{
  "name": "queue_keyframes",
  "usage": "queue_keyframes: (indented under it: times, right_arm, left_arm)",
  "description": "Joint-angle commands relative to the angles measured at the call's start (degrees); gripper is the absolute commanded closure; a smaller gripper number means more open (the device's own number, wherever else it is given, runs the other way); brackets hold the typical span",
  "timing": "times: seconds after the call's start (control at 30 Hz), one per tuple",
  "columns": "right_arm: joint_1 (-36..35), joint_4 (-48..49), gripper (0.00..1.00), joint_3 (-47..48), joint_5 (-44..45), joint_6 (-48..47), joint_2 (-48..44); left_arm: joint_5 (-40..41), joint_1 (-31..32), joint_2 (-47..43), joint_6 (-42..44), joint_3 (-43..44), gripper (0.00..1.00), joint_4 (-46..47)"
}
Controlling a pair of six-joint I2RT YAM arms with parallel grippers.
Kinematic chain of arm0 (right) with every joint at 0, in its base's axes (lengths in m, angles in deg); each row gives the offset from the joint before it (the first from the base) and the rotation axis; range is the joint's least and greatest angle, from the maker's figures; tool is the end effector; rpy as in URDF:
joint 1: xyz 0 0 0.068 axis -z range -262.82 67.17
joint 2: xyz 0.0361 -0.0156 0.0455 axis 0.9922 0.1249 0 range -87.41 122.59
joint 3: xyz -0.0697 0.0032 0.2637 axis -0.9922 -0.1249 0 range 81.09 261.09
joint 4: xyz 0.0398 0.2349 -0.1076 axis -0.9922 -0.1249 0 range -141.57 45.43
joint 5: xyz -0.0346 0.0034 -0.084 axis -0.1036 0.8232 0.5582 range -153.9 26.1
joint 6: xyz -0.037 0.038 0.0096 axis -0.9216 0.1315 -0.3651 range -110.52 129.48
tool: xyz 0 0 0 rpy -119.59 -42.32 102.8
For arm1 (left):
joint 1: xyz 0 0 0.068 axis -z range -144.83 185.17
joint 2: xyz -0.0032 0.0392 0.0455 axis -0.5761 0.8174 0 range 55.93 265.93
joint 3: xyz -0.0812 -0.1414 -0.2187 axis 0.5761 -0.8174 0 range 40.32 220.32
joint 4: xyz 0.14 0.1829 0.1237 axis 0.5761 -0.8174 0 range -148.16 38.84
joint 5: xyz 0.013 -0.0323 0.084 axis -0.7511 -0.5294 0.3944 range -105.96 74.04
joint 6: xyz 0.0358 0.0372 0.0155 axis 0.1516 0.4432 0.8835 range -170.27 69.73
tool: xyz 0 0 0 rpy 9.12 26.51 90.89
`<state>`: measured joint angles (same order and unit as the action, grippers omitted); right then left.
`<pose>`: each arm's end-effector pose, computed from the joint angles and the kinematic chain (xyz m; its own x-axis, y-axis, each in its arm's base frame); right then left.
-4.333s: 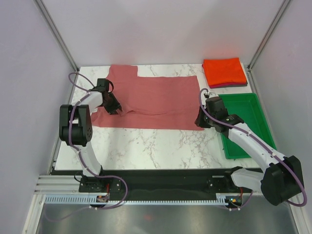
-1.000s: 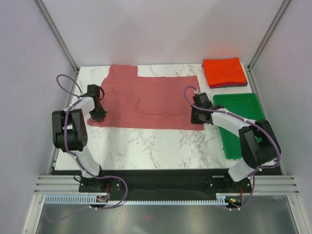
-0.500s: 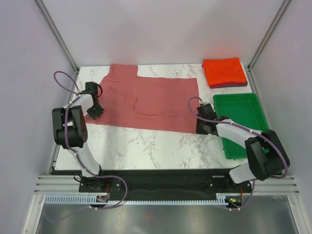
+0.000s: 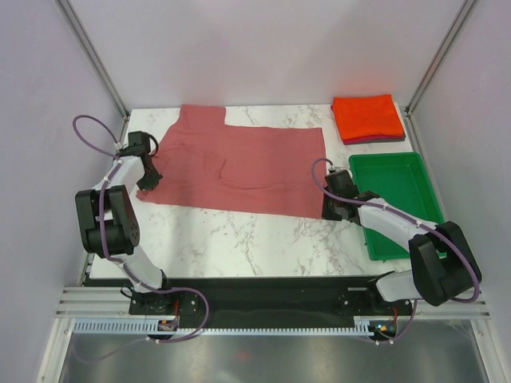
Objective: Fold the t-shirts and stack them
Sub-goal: Fold the tshirt
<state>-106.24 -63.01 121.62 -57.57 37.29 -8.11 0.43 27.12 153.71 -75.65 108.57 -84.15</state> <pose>0.2390 0.0993 0.1743 -0.8411 0.1411 -0.5222 0.0590 0.9835 0.1708 0.3434 0.0588 0.2105 -0.6806 -0.5117 -0.5243 -0.6145 0.7884 0.0283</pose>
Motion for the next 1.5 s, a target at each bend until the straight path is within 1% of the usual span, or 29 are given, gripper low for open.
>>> queue_keyframes:
  times: [0.0, 0.07, 0.1, 0.17, 0.33, 0.47, 0.57, 0.6, 0.7, 0.8, 0.87, 0.97, 1.0, 1.07, 1.1, 1.17, 1.3, 1.47]
  right_arm:
    - [-0.2, 0.9, 0.85, 1.0, -0.3, 0.0, 0.2]
    - [-0.2, 1.0, 0.85, 1.0, -0.5, 0.0, 0.1]
    - [-0.3, 0.9, 0.85, 1.1, -0.5, 0.0, 0.1]
    - [-0.2, 0.9, 0.85, 1.3, -0.6, -0.2, 0.1]
    - [-0.3, 0.6, 0.85, 1.7, -0.5, -0.7, 0.1]
    - [-0.2, -0.9, 0.85, 2.5, -0.4, -0.9, -1.0]
    - [-0.2, -2.0, 0.85, 3.9, -1.6, -0.7, -2.8]
    - [-0.2, -2.3, 0.85, 5.1, -1.9, -0.6, -3.1]
    - [-0.6, -4.1, 0.85, 7.7, -2.1, -0.5, -4.0]
    - [-0.7, -5.6, 0.85, 10.1, -1.9, -0.7, -4.9]
    - [-0.7, -5.7, 0.84, 11.4, -1.8, -1.1, -5.0]
    - [-0.7, -1.7, 0.83, 13.4, -0.4, -2.8, -3.3]
    - [-0.6, -0.7, 0.82, 15.7, -0.2, -3.3, -0.8]
    - [-0.7, -1.1, 0.82, 18.4, 0.5, -3.9, 2.3]
    - [-0.7, -1.6, 0.83, 20.7, 0.9, -3.7, 3.8]
    - [-0.7, -2.9, 0.83, 21.9, 0.5, -3.2, 7.3]
    - [-0.7, -2.0, 0.83, 18.7, 0.8, -1.7, 10.1]
    - [-0.6, -0.2, 0.84, 14.8, 3.4, -1.3, 14.2]
  left_arm:
    - [0.8, -1.3, 3.1, 1.5, -0.9, 0.98, -0.8]
    - [2.0, -1.4, 5.6, 1.3, -0.7, 0.98, -0.8]
    - [4.5, -1.5, 6.5, 1.1, -0.7, 0.98, -0.8]
    - [6.5, -1.9, 9.3, 0.8, 0.0, 0.98, -0.8]
    - [6.6, -2.3, 13.5, 0.5, 3.0, 0.98, -0.9]
    - [7.3, -2.7, 11.4, 1.0, 2.8, 0.98, -0.9]
    - [7.5, -2.8, 7.8, 1.8, 4.0, 0.98, -1.6]
    - [7.9, -2.7, 5.2, 2.0, 4.3, 0.96, -2.2]
    - [7.6, -2.7, 1.5, 1.9, 6.3, 0.92, -3.0]
    - [2.1, -2.1, -2.5, 0.5, 7.3, 0.91, -2.8]
    - [-4.2, -1.3, -3.4, -1.0, 7.8, 0.92, -2.6]
    - [-7.0, 1.5, -1.0, -2.4, 8.9, 0.92, -2.3]
    - [-7.4, 2.0, 0.0, -2.8, 9.4, 0.92, -2.3]
    - [-9.5, 2.9, 3.2, -3.7, 10.0, 0.92, -2.3]
    - [-9.9, 3.0, 4.1, -4.0, 10.0, 0.92, -2.3]
    - [-9.8, 3.0, 6.0, -4.1, 9.4, 0.93, -2.5]
    - [-6.8, 2.8, 8.2, -4.2, 7.2, 0.94, -2.4]
    - [-4.5, 2.7, 12.3, -4.1, 4.9, 0.93, -2.5]
